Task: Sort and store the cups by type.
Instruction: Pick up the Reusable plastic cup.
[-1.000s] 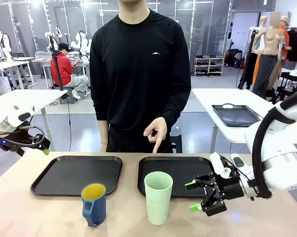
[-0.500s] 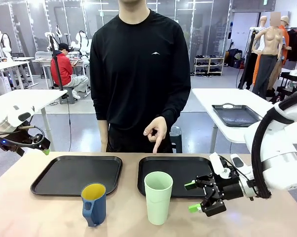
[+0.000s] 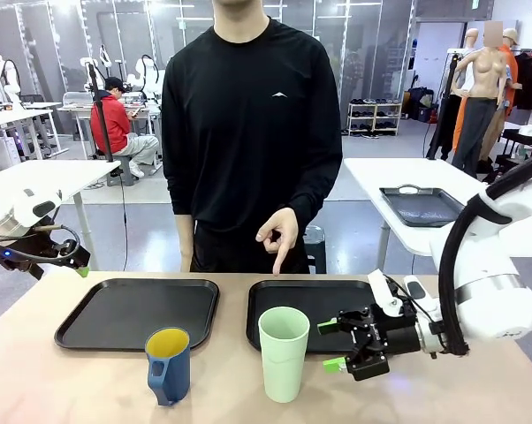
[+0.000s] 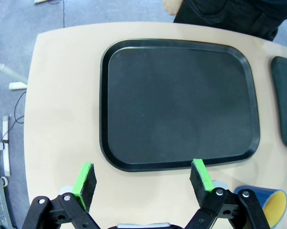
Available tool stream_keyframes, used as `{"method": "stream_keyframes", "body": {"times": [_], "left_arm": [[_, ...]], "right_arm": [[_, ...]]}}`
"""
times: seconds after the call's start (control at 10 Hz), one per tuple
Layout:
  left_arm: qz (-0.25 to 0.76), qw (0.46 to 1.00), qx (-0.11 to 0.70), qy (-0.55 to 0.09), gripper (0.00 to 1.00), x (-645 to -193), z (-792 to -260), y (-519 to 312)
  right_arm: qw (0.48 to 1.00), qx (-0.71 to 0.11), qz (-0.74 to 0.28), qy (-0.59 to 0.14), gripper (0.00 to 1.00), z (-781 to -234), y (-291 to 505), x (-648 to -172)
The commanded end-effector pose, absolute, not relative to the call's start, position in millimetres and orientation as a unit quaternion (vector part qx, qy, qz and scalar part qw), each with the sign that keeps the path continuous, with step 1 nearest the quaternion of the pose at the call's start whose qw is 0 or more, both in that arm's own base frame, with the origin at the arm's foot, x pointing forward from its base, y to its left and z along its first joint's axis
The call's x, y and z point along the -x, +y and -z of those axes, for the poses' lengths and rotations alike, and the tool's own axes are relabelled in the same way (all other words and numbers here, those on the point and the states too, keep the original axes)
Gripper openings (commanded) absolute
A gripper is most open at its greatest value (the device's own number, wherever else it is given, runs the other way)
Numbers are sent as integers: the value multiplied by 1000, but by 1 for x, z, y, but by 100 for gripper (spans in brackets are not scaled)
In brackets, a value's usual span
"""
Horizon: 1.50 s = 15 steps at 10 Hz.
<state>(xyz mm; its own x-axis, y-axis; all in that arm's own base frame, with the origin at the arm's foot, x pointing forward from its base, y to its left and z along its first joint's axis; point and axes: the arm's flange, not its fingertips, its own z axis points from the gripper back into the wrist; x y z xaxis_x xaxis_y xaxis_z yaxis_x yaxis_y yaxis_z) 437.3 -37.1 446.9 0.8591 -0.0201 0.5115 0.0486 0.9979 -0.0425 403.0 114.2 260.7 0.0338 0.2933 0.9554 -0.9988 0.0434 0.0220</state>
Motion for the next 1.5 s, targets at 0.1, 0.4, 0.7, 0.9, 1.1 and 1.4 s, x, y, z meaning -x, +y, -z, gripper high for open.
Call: {"method": "stream_keyframes", "body": {"times": [0.1,0.4,0.7,0.9,1.1,1.4], "left_arm": [[17,964,29,-265,100,-437,-447,-36],[17,964,29,-265,100,-437,-447,-36],[17,964,29,-265,100,-437,-447,-36],[17,964,29,-265,100,-437,-447,-36],[17,964,29,-265,100,-437,-447,-36],[17,964,29,-265,100,-437,-447,-36]], "right_arm": [[540,-456,-561,-431,100,-244,127,-412],[514,-487,-562,-428,100,-237,141,-416],[506,-496,-563,-425,100,-231,158,-421],[497,-504,-564,-425,100,-229,169,-424],[490,-513,-566,-421,100,-225,180,-427],[479,-526,-568,-414,100,-218,198,-430]]}}
